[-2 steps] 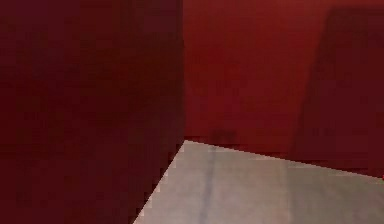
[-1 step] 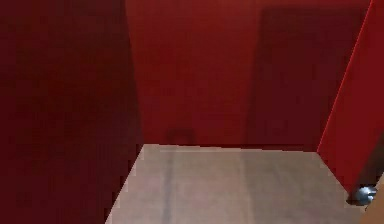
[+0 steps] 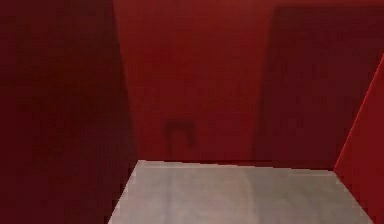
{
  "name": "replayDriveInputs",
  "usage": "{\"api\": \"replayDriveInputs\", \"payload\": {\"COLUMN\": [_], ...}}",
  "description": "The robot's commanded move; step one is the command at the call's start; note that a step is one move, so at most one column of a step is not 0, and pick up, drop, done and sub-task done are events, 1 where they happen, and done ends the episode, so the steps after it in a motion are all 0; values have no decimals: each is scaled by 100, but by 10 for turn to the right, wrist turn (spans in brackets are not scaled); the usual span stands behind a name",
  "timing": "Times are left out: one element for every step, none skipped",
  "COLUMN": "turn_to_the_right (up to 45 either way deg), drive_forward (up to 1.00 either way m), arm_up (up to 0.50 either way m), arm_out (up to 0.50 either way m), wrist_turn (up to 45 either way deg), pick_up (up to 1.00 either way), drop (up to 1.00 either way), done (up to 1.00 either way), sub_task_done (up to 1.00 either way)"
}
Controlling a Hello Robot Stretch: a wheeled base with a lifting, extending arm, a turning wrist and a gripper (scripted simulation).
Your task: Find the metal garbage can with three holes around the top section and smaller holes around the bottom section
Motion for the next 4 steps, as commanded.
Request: {"api": "replayDriveInputs", "payload": {"turn_to_the_right": [60, 0, 360, 0], "drive_forward": [0, 15, 0, 45], "arm_up": [0, 0, 0, 0], "arm_out": [0, 0, 0, 0], "wrist_turn": [0, 0, 0, 0], "pick_up": [0, 0, 0, 0], "drop": [0, 0, 0, 0], "done": [0, 0, 0, 0], "sub_task_done": [0, 0, 0, 0]}}
